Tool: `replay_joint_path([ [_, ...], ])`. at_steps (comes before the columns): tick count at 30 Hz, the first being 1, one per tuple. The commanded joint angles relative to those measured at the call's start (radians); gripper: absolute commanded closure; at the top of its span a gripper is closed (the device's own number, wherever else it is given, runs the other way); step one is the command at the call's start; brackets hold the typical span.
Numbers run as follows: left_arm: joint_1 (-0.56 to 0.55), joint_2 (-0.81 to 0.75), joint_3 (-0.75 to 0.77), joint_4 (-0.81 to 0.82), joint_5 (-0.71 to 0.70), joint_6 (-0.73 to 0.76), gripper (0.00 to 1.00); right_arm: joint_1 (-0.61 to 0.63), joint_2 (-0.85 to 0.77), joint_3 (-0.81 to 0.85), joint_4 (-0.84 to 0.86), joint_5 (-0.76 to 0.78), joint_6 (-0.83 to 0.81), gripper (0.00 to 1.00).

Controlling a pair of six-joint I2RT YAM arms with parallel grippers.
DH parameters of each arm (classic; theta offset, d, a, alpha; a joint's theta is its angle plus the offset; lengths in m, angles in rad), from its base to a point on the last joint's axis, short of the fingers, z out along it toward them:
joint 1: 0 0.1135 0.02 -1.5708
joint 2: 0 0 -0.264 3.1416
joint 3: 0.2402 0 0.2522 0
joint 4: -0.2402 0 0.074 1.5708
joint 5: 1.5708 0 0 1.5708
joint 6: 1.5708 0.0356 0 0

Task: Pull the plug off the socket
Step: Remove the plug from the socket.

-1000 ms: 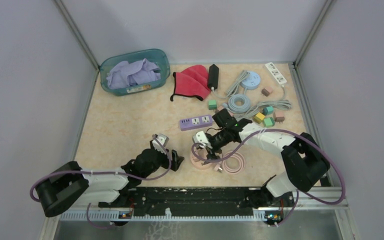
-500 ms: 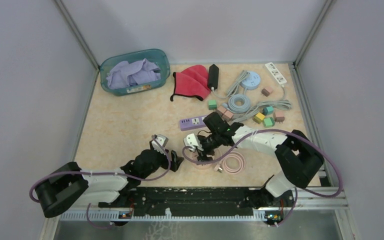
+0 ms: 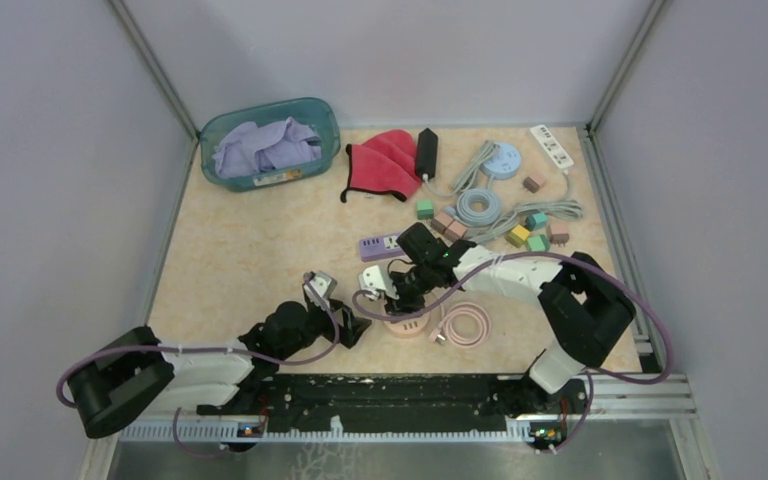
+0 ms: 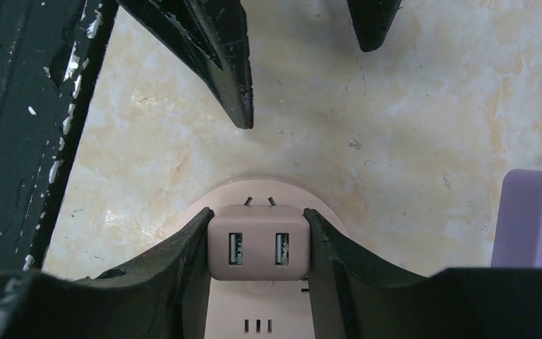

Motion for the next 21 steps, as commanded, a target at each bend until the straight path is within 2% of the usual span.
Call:
replay_joint_path([
  [1, 0.009, -0.010, -0.002, 0.087, 0.076, -0.003, 0.00, 0.002, -0.012, 0.076, -0.001, -0.016, 0.017, 0.97],
  [3, 0.010, -0.007, 0.012, 0.102, 0.114, -0.022, 0.00, -0.008, -0.021, 0.074, 0.012, -0.044, 0.036, 1.00],
  [15, 0.025, 0.010, 0.000, 0.315, 0.199, -0.215, 0.00, -0.197, -0.106, 0.020, 0.182, -0.242, 0.266, 1.00],
  [21, 0.031, 0.013, 0.007, 0.409, 0.178, -0.387, 0.00, -0.262, -0.118, -0.015, 0.361, -0.297, 0.547, 1.00],
])
